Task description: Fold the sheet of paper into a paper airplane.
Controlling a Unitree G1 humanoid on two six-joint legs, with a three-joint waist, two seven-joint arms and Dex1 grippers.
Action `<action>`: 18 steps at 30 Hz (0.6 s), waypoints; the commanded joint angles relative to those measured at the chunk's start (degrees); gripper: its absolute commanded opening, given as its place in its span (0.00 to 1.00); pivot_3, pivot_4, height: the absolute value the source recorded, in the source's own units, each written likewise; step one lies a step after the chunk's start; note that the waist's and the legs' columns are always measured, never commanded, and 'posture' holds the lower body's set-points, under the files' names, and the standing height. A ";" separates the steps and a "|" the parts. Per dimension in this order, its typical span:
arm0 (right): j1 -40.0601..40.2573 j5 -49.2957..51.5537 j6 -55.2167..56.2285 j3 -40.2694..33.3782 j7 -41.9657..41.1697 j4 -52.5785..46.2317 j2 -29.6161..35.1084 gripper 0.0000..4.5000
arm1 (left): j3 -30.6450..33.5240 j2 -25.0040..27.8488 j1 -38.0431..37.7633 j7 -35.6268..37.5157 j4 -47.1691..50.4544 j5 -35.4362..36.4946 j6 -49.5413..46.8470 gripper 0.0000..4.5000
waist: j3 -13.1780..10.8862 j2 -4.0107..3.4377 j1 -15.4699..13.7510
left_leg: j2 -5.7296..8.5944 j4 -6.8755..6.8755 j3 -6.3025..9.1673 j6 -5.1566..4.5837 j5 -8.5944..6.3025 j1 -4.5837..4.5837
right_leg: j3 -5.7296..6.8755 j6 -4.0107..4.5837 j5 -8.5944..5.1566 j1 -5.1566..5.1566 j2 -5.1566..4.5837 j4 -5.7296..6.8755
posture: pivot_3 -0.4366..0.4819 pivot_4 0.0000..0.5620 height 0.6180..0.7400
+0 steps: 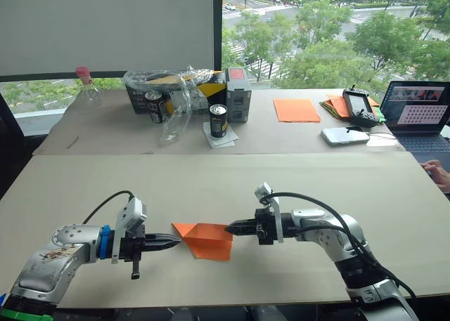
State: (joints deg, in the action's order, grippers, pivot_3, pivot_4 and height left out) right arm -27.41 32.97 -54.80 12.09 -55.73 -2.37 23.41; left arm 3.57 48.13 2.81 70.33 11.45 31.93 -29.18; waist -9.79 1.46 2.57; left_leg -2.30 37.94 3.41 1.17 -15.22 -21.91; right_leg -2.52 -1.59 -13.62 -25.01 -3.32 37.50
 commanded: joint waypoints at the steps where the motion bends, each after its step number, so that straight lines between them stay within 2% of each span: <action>1: -2.71 2.26 -0.83 -1.81 -1.22 -1.33 0.36 0.01 | 2.13 0.22 0.07 -0.10 0.78 1.64 -0.40 0.00 | 0.00 0.00 -0.02 | 0.00 0.03 0.00 0.00 0.00 0.01 | 0.00 0.00 0.00 0.00 0.00 0.05 | 0.48 0.27 0.79; 4: -6.23 2.71 0.71 -3.93 -1.65 -1.19 0.52 0.01 | 2.85 -0.04 -0.27 -0.48 0.52 1.97 -0.34 0.00 | 0.00 0.00 0.04 | 0.00 0.03 0.01 0.00 0.00 0.04 | 0.00 0.00 0.00 -0.01 0.01 0.11 | 0.48 0.27 0.79; 8: -12.82 1.00 8.30 -6.81 -3.38 1.77 0.99 0.01 | 3.16 -0.16 -1.06 -0.55 0.66 2.21 -0.16 0.00 | 0.00 -0.01 0.01 | 0.00 0.07 0.00 0.00 0.00 0.05 | -0.02 0.00 0.00 -0.02 0.01 0.15 | 0.48 0.27 0.79; 13: -17.91 -11.65 31.05 -1.30 -8.54 5.63 4.21 0.01 | 3.96 -0.99 -1.63 -1.38 0.42 2.47 0.43 0.00 | 0.00 -0.01 -0.22 | 0.00 0.07 -0.01 0.00 0.00 0.03 | -0.01 0.00 -0.01 -0.02 -0.01 0.11 | 0.48 0.27 0.79; 16: -16.80 -18.82 44.05 1.98 -8.40 6.27 3.87 0.01 | 4.34 -1.24 -2.00 -1.64 0.08 2.29 1.05 0.00 | 0.00 0.00 -0.13 | 0.00 0.07 -0.02 0.00 0.00 0.01 | -0.01 -0.01 -0.01 -0.03 -0.02 0.11 | 0.48 0.27 0.79; 18: -12.40 -25.15 56.17 5.31 -6.19 5.71 3.29 0.01 | 4.53 -1.15 -2.25 -1.52 -0.19 2.34 1.00 0.00 | 0.01 0.01 -0.13 | 0.00 0.07 -0.02 0.00 0.00 0.01 | -0.01 0.00 -0.01 -0.05 -0.01 0.13 | 0.48 0.27 0.79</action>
State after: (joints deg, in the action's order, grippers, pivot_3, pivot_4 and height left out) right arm -41.67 11.59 -7.42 15.47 -62.88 4.45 27.27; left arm 6.27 46.85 1.06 68.63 11.21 33.42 -28.78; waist -9.78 1.47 2.44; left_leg -2.31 38.01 3.38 1.17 -15.22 -21.87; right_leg -2.53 -1.59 -13.63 -25.05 -3.34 37.65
